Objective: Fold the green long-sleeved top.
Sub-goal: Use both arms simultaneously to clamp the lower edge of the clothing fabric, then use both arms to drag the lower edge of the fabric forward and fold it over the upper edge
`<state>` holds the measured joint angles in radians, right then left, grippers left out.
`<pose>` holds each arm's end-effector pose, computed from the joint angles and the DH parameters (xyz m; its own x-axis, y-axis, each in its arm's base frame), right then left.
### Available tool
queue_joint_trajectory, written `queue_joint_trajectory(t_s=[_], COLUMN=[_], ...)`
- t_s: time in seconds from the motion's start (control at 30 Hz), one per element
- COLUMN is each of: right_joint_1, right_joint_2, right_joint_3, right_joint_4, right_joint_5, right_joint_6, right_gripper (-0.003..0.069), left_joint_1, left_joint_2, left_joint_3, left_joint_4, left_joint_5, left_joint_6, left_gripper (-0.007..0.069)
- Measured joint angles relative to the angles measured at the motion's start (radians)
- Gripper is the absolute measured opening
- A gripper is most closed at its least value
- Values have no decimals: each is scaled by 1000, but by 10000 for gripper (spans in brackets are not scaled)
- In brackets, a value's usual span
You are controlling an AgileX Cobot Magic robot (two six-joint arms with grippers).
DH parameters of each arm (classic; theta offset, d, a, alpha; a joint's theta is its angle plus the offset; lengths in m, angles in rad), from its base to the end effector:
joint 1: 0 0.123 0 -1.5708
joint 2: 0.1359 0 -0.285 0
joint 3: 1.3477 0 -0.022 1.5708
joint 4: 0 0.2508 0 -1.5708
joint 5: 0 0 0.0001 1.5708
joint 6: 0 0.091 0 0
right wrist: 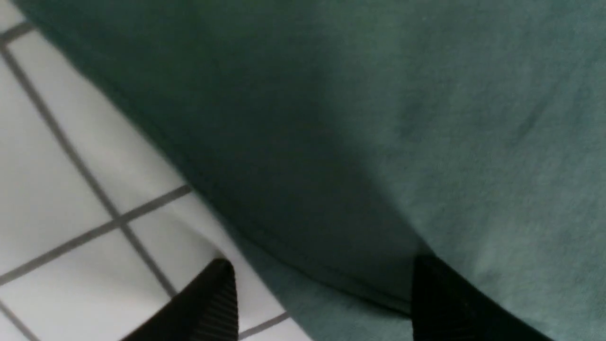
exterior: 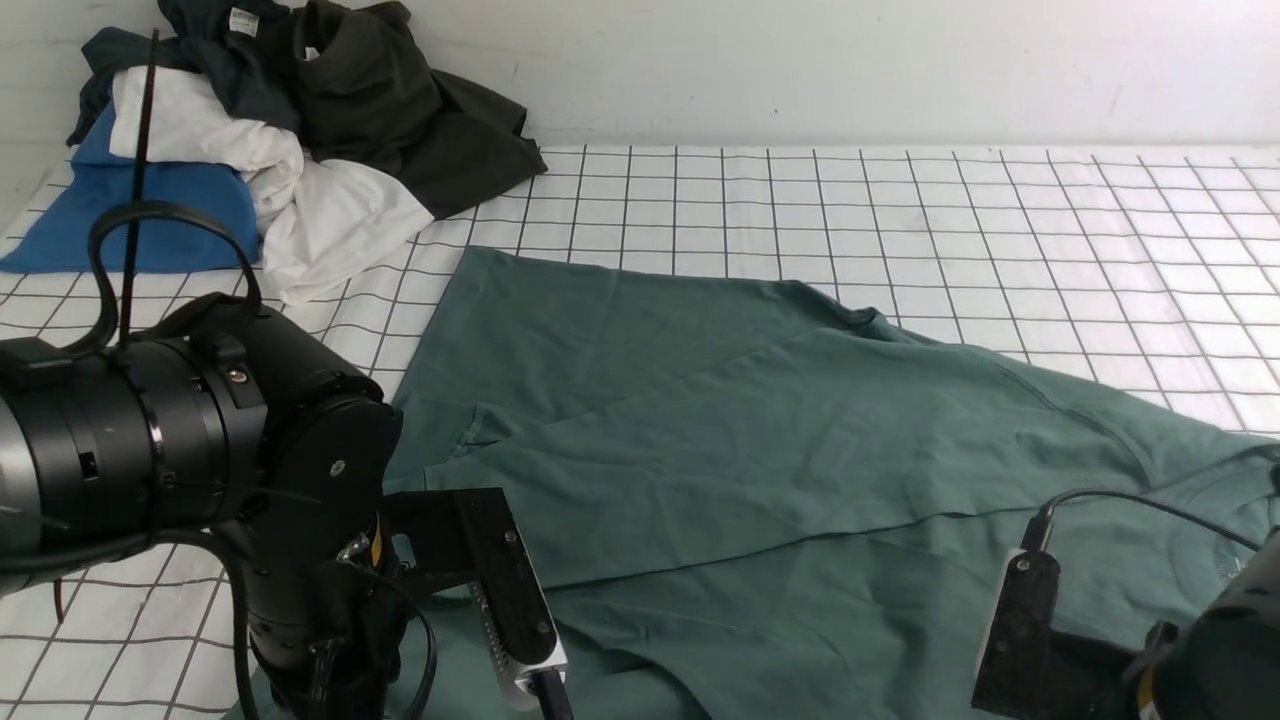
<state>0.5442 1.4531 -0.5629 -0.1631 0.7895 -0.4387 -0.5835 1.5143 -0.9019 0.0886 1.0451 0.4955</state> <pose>0.1712 0.0913 0.1524 -0.4561 -0.8869 0.0734 -0.8887 0.4496 -0.0901 0.2131 -0.1323 0.2097 -0.4334 0.9004 0.0375 0.9001 0.4305 0.0668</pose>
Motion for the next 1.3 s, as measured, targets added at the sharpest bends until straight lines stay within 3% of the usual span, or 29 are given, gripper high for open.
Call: queue_joint_trajectory(t_s=[0.07, 0.2, 0.23, 0.3, 0.67, 0.87, 1.03, 1.3], right_joint_1=[0, 0, 0, 0, -20, -177, -352, -443], right_joint_2=[6, 11, 12, 7, -133, -87, 59, 291], right_joint_3=[0, 0, 0, 0, -202, -389, -608, -923], right_joint_4=[-24, -113, -113, -139, -151, -82, 64, 151], right_joint_5=[-5, -28, -30, -32, 233, 286, 304, 321], right_joint_6=[49, 140, 143, 158, 10, -123, -237, -332], right_gripper=[363, 138, 125, 27, 16, 15, 15, 15], left_joint_1=[0, 0, 0, 0, 37, 114, 171, 238], left_joint_2=[0, 0, 0, 0, 0, 13, 132, 411], left_joint_3=[0, 0, 0, 0, -70, -256, -527, -910], left_joint_4=[-1, -3, -3, -5, 12, 12, 12, 12], left_joint_5=[-1, -1, -1, -2, 41, 51, 54, 110], left_joint_6=[0, 1, 1, 1, 2, 83, 161, 220], left_gripper=[3, 3, 3, 3, 3, 12, 16, 16])
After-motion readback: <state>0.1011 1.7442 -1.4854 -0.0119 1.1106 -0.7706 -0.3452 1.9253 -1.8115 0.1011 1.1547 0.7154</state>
